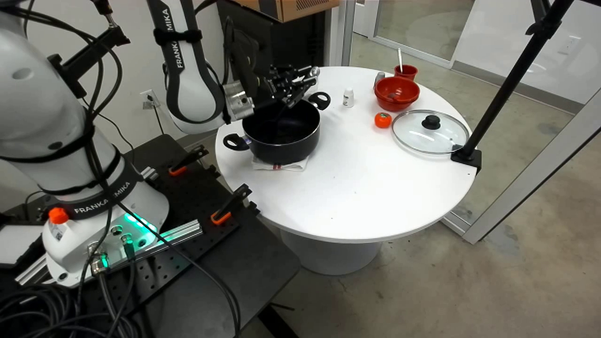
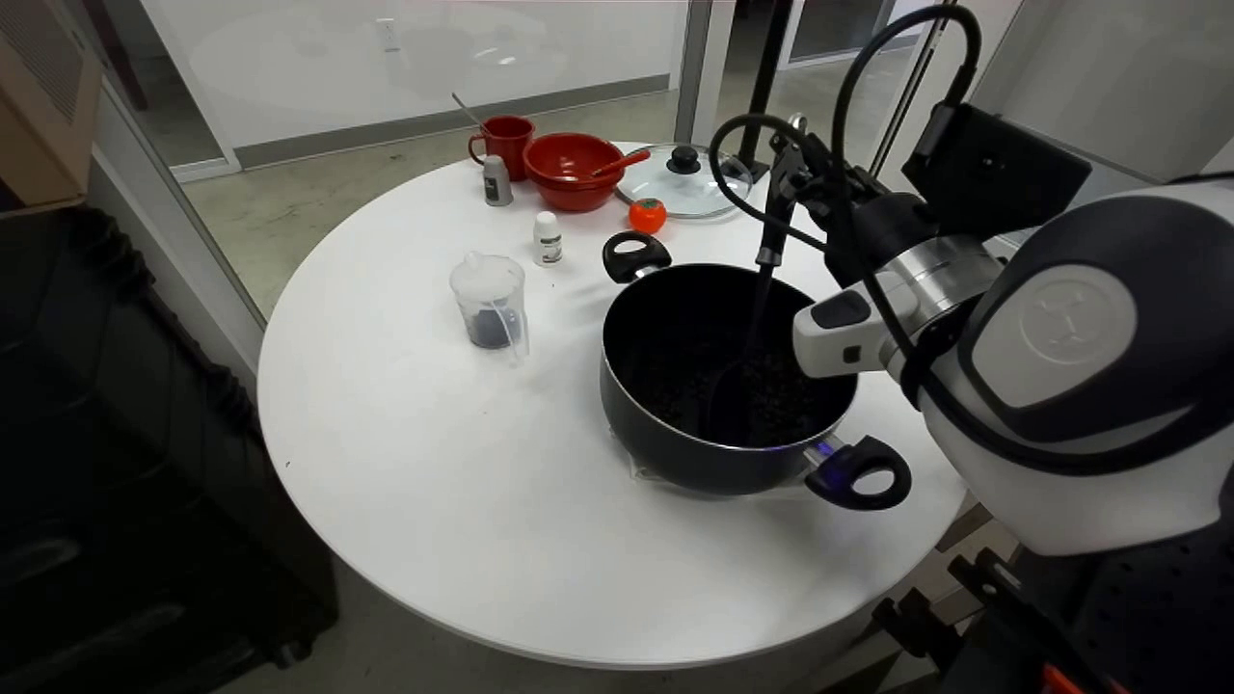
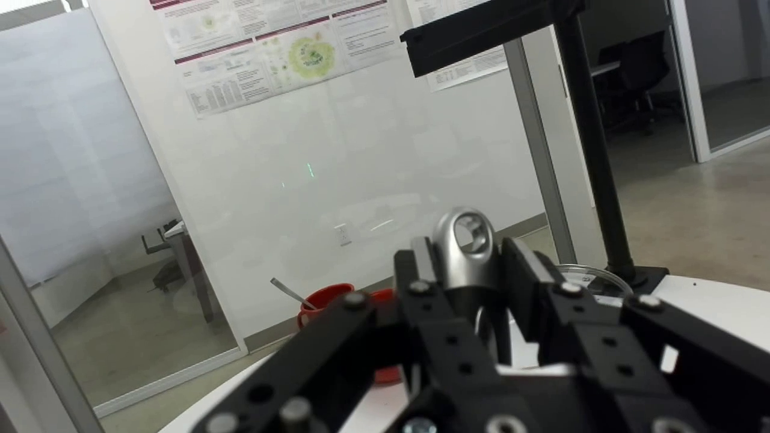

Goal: Use the dishing spoon to mix in the pot

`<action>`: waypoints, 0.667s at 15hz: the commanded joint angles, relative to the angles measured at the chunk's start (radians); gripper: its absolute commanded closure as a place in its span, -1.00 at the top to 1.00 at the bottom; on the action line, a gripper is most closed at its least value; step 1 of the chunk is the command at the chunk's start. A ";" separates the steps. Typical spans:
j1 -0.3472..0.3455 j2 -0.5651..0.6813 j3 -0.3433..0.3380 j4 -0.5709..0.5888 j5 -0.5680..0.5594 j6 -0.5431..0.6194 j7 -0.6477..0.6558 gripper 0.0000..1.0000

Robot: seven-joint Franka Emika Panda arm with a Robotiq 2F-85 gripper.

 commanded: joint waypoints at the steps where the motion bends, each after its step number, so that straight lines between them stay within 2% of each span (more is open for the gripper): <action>1: -0.002 -0.009 0.006 0.008 0.037 -0.031 0.031 -0.84; 10: 0.001 0.005 0.014 0.121 0.125 -0.032 0.044 -0.84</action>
